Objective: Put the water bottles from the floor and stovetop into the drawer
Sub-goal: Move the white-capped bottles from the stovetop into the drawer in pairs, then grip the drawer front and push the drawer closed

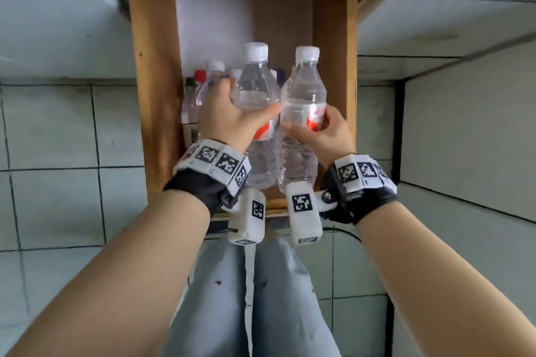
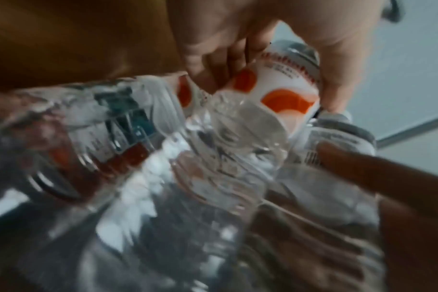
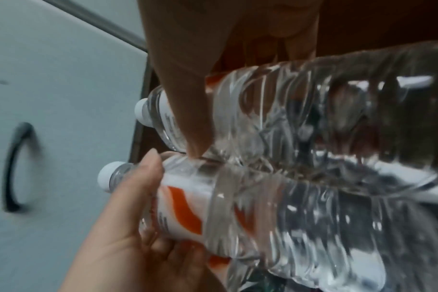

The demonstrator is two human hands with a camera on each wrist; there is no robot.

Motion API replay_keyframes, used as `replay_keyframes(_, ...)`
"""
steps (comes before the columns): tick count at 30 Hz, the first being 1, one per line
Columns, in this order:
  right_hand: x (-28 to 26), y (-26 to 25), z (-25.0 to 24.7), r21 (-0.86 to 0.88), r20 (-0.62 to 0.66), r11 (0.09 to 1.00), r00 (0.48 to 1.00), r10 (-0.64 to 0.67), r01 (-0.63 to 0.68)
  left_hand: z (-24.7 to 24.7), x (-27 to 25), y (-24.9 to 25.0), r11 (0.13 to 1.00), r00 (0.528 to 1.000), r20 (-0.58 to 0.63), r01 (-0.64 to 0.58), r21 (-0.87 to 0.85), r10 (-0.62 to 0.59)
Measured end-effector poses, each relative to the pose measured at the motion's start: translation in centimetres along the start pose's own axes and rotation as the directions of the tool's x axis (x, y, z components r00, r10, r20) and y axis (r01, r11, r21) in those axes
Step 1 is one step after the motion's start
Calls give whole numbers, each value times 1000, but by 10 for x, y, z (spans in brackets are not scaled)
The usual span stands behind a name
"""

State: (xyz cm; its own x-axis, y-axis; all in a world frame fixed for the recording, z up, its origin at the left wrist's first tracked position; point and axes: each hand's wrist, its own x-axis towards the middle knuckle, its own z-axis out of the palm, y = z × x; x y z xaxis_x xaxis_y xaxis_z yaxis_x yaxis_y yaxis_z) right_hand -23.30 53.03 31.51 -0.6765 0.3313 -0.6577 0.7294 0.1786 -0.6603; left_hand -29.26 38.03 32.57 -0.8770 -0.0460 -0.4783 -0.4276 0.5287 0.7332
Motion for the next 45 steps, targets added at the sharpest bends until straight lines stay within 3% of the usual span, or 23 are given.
replay_keyframes(2, 10, 6, 5, -41, 21, 998, 999, 41, -40, 3, 8, -10, 978, 999, -9, -30, 206, 33)
replay_keyframes(5, 23, 10, 14, -80, 20, 993, 996, 89, -87, 5, 21, -18, 861, 998, 50, 0, 509, -29)
replay_keyframes(8, 28, 13, 21, -104, -6, 987, 993, 121, -121, 11, 28, -19, 825, 996, 76, 2, 565, -55)
replay_keyframes(13, 19, 18, 27, -36, -23, 993, 993, 114, -115, 17, 16, -28, 874, 994, 10, -98, 476, 106)
replay_keyframes(18, 14, 23, 22, 38, 11, 987, 988, 156, -157, 12, 8, -27, 834, 991, 123, -113, 540, 55)
replay_keyframes(22, 6, 18, 18, -22, -9, 977, 977, 212, -212, -7, 0, -19, 932, 987, 141, -119, 343, 74)
replay_keyframes(25, -11, 13, 16, -3, -127, 989, 981, 146, -148, -28, -15, -11, 999, 995, 98, -1, 35, -3)
replay_keyframes(27, -32, 9, 14, 51, -125, 995, 988, 88, -82, -42, -31, -8, 969, 989, 114, 121, -217, -98)
replay_keyframes(30, -67, 7, 14, 232, 32, 969, 996, 84, -90, -58, -55, -14, 903, 980, 145, 185, -388, -138)
replay_keyframes(32, -89, 12, 17, 337, 153, 926, 981, 121, -167, -63, -72, -22, 882, 976, 164, 202, -425, -145)
replay_keyframes(35, -115, 31, 26, 341, 233, 916, 963, 136, -212, -64, -99, -42, 847, 961, 225, 250, -470, -159)
replay_keyframes(40, -146, 72, 45, 369, 123, 908, 979, 162, -196, -72, -133, -80, 848, 947, 280, 276, -452, -159)
replay_keyframes(45, -154, 92, 46, 430, -4, 880, 975, 223, -200, -82, -157, -122, 865, 907, 338, 367, -341, -252)
